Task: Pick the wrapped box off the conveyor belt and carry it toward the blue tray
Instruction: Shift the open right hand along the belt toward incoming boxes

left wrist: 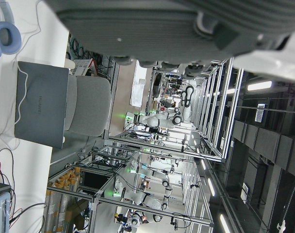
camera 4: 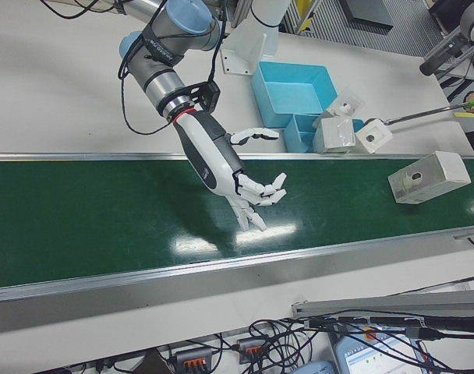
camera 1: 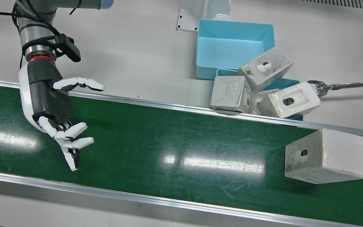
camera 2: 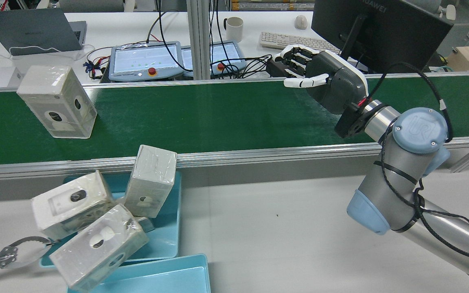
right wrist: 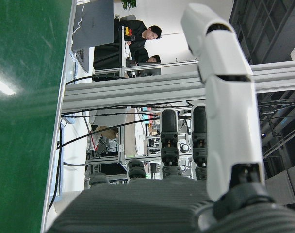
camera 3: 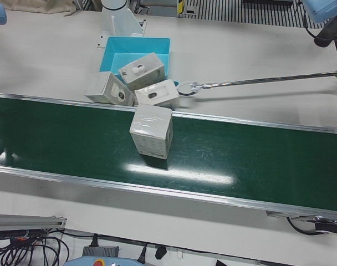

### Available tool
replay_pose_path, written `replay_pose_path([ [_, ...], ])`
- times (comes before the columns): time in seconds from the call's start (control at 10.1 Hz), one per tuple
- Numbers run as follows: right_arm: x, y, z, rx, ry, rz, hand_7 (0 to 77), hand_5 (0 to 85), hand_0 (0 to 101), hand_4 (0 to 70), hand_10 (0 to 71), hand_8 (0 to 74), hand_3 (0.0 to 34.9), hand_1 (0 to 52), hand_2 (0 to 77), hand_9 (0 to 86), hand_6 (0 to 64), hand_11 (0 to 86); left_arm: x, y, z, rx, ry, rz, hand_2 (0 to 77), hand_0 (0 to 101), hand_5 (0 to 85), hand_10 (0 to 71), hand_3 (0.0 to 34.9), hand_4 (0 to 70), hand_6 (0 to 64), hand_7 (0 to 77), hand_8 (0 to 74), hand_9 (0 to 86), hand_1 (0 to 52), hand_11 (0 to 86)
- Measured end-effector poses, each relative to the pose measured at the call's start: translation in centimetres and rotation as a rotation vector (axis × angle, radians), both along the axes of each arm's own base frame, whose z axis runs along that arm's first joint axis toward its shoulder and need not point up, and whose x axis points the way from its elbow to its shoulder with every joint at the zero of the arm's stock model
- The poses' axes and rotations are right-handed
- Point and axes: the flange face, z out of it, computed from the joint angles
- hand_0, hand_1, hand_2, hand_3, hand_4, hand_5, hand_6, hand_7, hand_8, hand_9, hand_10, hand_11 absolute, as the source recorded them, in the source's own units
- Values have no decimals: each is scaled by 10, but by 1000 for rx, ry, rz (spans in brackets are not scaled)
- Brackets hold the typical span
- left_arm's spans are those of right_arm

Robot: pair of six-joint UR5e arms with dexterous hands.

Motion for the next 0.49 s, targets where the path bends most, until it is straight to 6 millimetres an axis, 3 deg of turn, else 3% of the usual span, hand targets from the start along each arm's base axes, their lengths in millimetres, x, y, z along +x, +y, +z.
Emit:
replay_pose_path([
  [0.1,2,-1,-7,-15,12,4,333,415,504,202,0,11,158,180,224,87,98,16,0,0,0,0,0,0,5,0,11,5,0,0,0,0,0,0,0,0],
  [0.3,3,-3,-10,-28,20,7,300,415,515,196,0,11,145,207,240,76,87,16,0,0,0,0,0,0,5,0,11,5,0,0,0,0,0,0,0,0],
  [0.4,0,-6,-9,-16,12,7,305,409,515,196,0,11,145,202,240,71,87,16,0,0,0,0,0,0,5,0,11,0,0,0,0,0,0,0,0,0],
  [0.49,-5,-12,-8,8,-7,8,273,387,498,169,0,11,140,158,224,71,65,16,0,0,0,0,0,0,5,0,11,0,0,0,0,0,0,0,0,0],
])
